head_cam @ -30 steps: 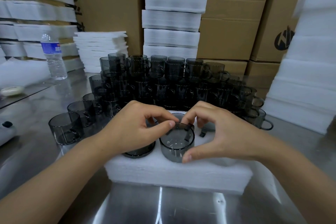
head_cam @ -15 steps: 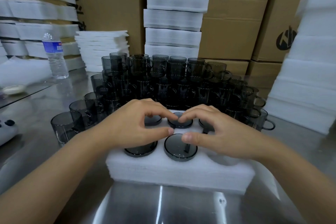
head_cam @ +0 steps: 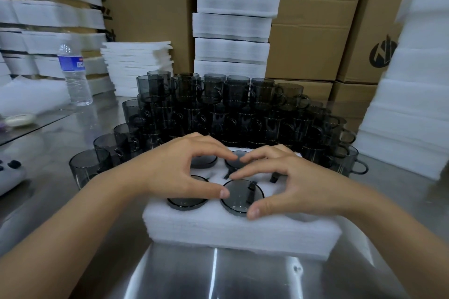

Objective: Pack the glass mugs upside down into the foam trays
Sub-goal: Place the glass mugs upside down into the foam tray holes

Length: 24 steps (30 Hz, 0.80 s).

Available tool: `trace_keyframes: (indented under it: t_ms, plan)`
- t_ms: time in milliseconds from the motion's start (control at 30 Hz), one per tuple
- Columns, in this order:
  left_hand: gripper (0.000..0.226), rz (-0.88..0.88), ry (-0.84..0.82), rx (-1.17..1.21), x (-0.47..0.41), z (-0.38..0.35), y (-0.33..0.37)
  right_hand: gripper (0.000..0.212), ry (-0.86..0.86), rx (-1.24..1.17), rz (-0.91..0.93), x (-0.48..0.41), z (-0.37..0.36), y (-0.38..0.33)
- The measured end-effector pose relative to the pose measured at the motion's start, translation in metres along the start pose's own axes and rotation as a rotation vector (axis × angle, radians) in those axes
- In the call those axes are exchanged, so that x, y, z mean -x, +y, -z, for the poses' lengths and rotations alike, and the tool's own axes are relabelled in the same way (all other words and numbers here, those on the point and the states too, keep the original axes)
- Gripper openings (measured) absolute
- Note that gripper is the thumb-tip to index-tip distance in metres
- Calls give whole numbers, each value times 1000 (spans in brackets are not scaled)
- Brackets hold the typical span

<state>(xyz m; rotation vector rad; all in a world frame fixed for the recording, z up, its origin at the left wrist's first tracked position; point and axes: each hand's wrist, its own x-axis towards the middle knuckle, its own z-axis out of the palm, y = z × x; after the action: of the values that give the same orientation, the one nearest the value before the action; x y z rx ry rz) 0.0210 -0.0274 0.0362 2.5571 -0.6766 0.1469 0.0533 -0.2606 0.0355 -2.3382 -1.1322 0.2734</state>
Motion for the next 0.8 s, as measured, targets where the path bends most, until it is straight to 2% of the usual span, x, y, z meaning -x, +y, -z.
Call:
trace_keyframes:
  t_ms: [400, 467, 533, 600, 667, 700, 733, 800]
  plan:
    - [55, 13, -7, 7, 0, 1, -1, 62, 4, -8, 8, 0, -1, 0]
    - [46, -1, 51, -18, 1, 4, -1, 61, -5, -11, 2, 0, 0, 0]
    - [37, 32, 214, -105, 2, 11, -7, 61, -9, -18, -5, 1, 0, 1]
    - [34, 138, 477, -260, 5, 19, -14, 62, -4, -22, -4, 1, -1, 1]
    - [32, 328, 679, -394, 8, 29, -20, 62, -4, -26, -3, 1, -1, 1]
    - [37, 464, 692, -436, 11, 35, -24, 62, -5, -29, -4, 1, -1, 1]
    - [49, 621, 631, -473, 14, 39, -29, 63, -6, -30, -5, 1, -2, 1]
    - [80, 900, 373, -521, 22, 47, -38, 64, -7, -30, -6, 1, -2, 1]
